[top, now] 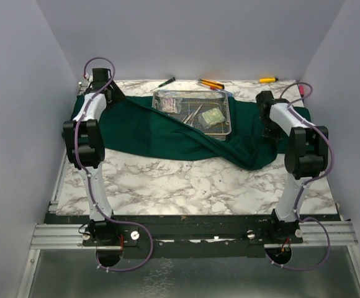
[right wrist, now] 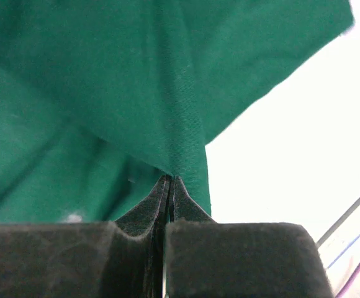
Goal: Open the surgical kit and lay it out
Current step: Open the surgical kit at the center of the board.
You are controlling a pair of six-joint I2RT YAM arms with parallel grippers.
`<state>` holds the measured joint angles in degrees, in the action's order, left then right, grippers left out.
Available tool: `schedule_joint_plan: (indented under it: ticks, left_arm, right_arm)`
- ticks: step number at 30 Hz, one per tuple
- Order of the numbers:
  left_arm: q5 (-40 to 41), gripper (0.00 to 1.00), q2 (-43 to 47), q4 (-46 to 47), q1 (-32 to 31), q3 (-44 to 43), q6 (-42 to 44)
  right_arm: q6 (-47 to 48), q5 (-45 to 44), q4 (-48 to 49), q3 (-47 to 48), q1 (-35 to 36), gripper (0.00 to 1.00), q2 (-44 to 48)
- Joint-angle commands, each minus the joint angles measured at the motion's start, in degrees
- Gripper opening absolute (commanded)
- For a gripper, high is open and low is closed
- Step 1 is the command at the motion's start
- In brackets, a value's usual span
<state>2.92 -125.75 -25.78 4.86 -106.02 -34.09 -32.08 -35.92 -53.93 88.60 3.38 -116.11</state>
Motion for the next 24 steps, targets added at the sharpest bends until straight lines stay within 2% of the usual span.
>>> schedule_joint_plan:
  ticks: [1, 6, 10, 20, 24]
  left_arm:
    - [-2.2, 0.71, -2.2, 0.4, -0.2, -2.8, -0.6]
    - [-1.1, 0.72, -4.0, 0.4, -1.3, -4.4, -0.6]
    - [2.2, 0.72, -6.2, 0.3, -2.6, -6.0, -2.2]
    - [6.7, 0.72, -11.9, 0.4, -3.8, -12.5, -4.1]
    - [6.8, 0.67, -14.0, 0.3, -3.8, -15.1, -4.0]
  right_arm:
    - [-7.0, -1.1, -2.6, -7.9, -2.5, 0.01, 9.1]
    - [-12.3, 1.6, 0.4, -19.7, -7.3, 0.01, 17.2]
    - [-12.5, 7.4, 5.6, -27.2, -12.9, 0.01, 19.4]
    - [-14.9, 10.0, 6.9, -30.1, -15.8, 0.01, 17.6]
    - [-14.8, 10.4, 7.3, -30.7, -17.6, 0.01, 17.9]
